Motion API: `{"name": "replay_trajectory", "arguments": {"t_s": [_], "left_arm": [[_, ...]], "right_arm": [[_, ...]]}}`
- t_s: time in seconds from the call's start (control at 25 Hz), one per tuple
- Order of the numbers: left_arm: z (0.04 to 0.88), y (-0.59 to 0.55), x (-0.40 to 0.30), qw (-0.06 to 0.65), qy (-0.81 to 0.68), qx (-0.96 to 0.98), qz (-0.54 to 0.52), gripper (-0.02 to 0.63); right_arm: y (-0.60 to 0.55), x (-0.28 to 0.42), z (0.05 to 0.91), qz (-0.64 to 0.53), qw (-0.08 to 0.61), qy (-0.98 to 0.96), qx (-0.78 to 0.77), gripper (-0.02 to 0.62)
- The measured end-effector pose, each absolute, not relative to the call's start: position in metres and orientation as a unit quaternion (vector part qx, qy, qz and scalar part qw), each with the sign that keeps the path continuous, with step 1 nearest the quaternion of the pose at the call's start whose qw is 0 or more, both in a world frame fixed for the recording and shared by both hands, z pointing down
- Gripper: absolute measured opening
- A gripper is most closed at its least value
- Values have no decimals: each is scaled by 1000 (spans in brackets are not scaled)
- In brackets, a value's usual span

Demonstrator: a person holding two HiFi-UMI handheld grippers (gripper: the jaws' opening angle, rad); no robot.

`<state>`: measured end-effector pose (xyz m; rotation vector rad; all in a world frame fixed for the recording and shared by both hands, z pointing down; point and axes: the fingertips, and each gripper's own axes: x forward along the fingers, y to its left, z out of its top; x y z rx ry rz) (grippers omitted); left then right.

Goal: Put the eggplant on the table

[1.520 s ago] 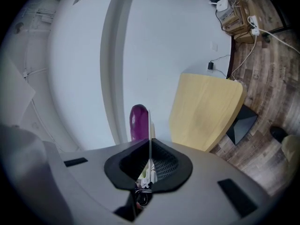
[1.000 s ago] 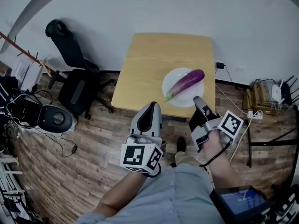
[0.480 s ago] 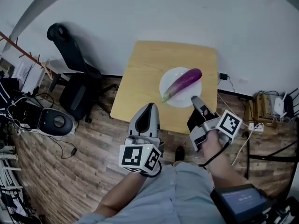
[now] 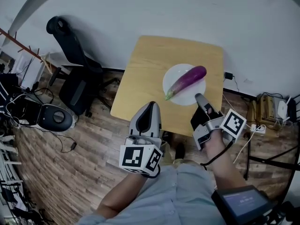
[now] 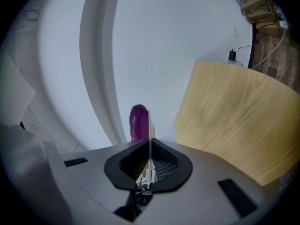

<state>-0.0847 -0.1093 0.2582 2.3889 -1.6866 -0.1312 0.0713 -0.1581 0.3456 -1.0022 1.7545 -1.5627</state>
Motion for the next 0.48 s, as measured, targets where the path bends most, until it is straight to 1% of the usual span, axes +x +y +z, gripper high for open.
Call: {"name": "replay_trajectory", "arguments": {"t_s": [0.48], "left_arm": [[286, -155, -90, 117, -540, 833, -12, 8]], "right_arm": [[-201, 56, 379, -585, 300, 648, -385, 14]]}}
